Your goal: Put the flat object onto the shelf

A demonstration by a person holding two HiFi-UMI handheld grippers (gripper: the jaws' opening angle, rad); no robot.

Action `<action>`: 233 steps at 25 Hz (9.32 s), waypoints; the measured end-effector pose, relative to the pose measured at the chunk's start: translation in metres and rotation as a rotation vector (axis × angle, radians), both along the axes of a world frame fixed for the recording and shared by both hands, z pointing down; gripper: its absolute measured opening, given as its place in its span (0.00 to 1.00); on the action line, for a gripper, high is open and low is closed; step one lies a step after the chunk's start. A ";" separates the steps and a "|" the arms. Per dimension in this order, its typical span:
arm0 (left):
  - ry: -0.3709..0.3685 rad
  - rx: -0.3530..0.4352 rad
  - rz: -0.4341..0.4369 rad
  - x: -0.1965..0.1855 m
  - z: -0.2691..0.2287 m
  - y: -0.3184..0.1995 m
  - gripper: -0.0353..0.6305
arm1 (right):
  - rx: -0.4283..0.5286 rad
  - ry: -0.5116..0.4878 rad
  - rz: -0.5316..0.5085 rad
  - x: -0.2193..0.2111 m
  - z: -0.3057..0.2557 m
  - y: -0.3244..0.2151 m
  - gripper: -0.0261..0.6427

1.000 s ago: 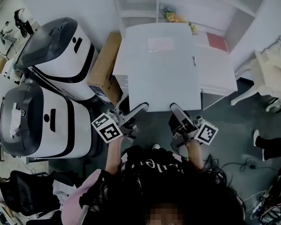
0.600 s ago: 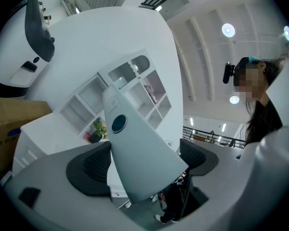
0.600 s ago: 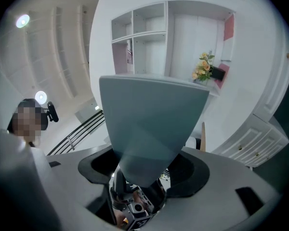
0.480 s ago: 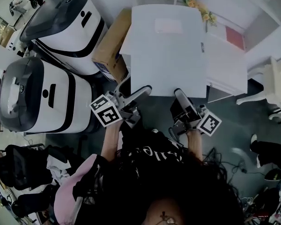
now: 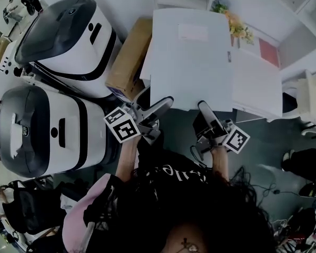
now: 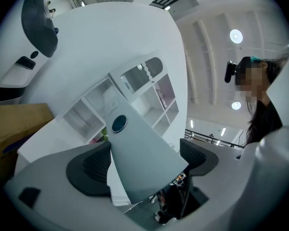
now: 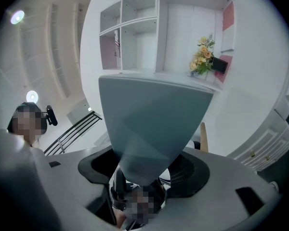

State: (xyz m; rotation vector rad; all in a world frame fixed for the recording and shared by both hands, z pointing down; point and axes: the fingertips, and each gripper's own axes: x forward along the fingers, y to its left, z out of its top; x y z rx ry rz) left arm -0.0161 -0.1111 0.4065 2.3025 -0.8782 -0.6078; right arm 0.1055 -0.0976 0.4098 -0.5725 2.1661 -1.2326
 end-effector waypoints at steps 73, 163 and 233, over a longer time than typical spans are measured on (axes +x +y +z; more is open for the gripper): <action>-0.022 -0.175 0.074 -0.052 0.045 -0.339 0.72 | -0.232 0.022 0.005 -0.059 0.050 -0.322 0.49; -0.647 0.269 0.341 -0.026 0.064 -0.128 0.67 | -0.026 0.545 0.261 -0.092 0.043 -0.164 0.28; -0.622 0.189 0.166 -0.007 0.039 0.251 0.12 | 0.108 0.626 0.142 -0.079 0.036 0.230 0.14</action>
